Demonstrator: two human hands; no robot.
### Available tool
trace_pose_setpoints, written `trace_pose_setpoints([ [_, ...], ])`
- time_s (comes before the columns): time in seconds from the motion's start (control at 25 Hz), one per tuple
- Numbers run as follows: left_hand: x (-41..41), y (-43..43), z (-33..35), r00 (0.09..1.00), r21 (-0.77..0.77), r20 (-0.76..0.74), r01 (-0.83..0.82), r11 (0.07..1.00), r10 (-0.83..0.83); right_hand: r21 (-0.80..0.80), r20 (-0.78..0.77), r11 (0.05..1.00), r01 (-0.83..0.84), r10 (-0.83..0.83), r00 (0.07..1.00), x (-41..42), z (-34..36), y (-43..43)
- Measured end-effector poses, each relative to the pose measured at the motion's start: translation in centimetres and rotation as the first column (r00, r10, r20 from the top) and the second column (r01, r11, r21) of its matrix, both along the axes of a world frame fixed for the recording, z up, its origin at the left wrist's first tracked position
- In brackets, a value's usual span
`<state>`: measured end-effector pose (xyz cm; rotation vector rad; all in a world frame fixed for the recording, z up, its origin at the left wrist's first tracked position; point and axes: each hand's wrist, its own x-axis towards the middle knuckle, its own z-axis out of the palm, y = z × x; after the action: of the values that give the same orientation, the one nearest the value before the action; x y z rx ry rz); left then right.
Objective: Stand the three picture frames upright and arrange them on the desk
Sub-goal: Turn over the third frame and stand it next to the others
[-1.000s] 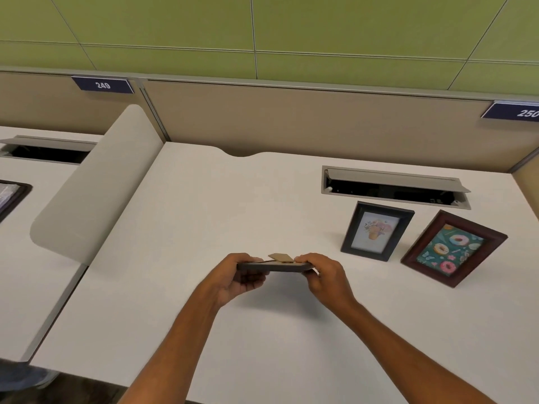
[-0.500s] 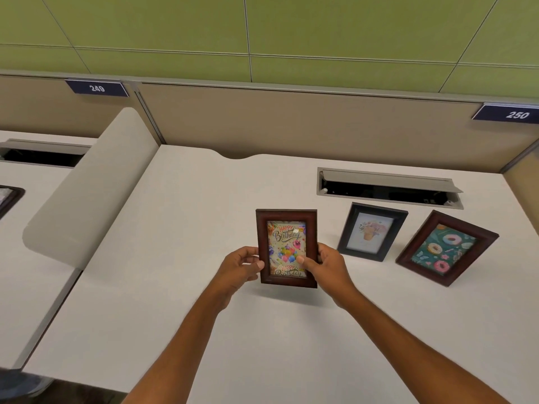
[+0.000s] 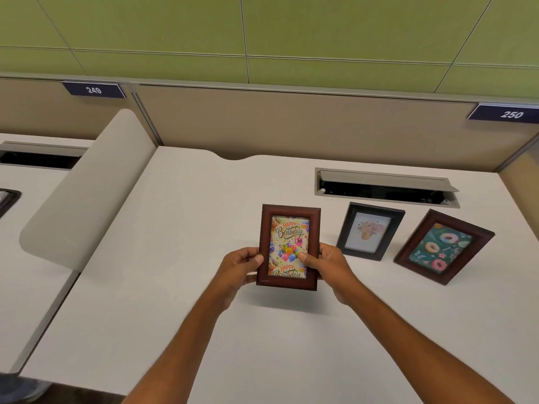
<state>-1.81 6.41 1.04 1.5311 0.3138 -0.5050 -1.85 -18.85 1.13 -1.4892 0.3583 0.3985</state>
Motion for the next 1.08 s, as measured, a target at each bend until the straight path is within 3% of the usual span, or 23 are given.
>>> trace_pose_setpoints([
  [0.12,0.4,-0.4,0.8,0.995,-0.139,-0.104,-0.024,0.99,0.009,0.005,-0.042,0.997,-0.071,0.071,0.997,0.2,0.1,-0.2],
  [0.4,1.6,-1.0,1.6,0.962,-0.251,-0.258,-0.158,0.955,0.091,-0.022,0.002,0.985,-0.17,0.17,0.985,-0.6,-0.6,0.2],
  [0.52,2.1,-1.0,1.8,0.968,-0.228,-0.231,-0.155,0.961,0.101,-0.053,0.079,0.979,-0.196,0.2,0.977,-0.7,-1.2,-0.3],
  [0.8,3.6,-1.8,1.4,0.977,-0.132,-0.14,-0.177,0.975,0.159,-0.293,0.208,0.941,-0.171,0.237,0.949,0.1,-2.6,-0.8],
  [1.08,8.1,-4.2,1.9,0.98,-0.079,-0.152,-0.14,0.987,0.127,-0.167,0.109,0.985,-0.04,0.059,0.992,3.5,-4.7,-0.9],
])
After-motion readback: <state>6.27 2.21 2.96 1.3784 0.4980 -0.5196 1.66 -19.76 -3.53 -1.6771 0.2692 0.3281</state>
